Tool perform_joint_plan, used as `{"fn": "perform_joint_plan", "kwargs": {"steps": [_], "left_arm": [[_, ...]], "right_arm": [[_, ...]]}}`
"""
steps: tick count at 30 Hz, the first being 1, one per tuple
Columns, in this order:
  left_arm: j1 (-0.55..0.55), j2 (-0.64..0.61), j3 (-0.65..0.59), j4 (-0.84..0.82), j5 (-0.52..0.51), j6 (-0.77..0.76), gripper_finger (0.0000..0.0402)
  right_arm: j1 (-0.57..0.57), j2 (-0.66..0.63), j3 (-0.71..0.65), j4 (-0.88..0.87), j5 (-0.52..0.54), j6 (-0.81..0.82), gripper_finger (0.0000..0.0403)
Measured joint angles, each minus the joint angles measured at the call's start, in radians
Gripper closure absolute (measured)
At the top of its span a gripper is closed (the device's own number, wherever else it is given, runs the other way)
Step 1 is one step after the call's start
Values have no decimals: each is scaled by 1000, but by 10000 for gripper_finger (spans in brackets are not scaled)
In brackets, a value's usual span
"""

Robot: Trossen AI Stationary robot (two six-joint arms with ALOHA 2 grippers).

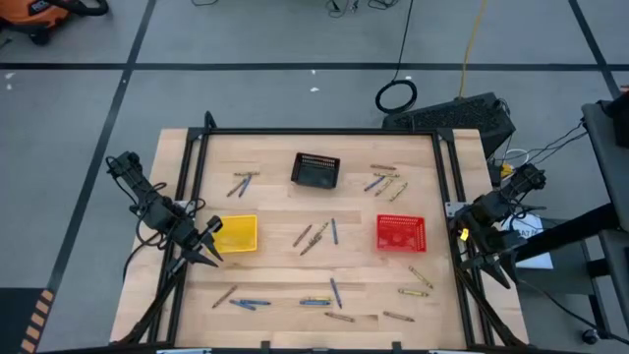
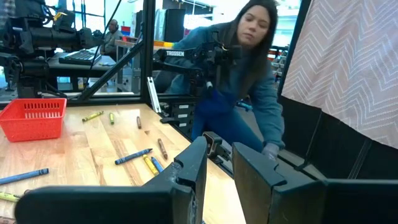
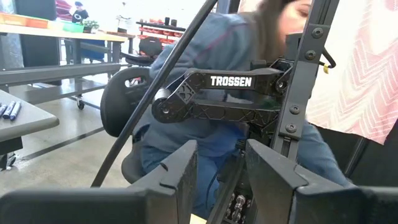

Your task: Sort crayons

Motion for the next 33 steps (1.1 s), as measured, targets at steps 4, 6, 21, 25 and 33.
{"fn": "perform_joint_plan", "kwargs": {"steps": [4,6,21,25,33], "left_arm": [[0,0,0,0,0,0,320],[0,0,0,0,0,0,320],[0,0,0,0,0,0,320],[0,0,0,0,0,0,320],[0,0,0,0,0,0,320]], "right_arm": [[0,0,0,0,0,0,277],[0,0,0,0,0,0,277],[0,0,0,6,54,76,277],[0,0,0,1,55,77,277],[0,0,0,0,57,77,277]]}}
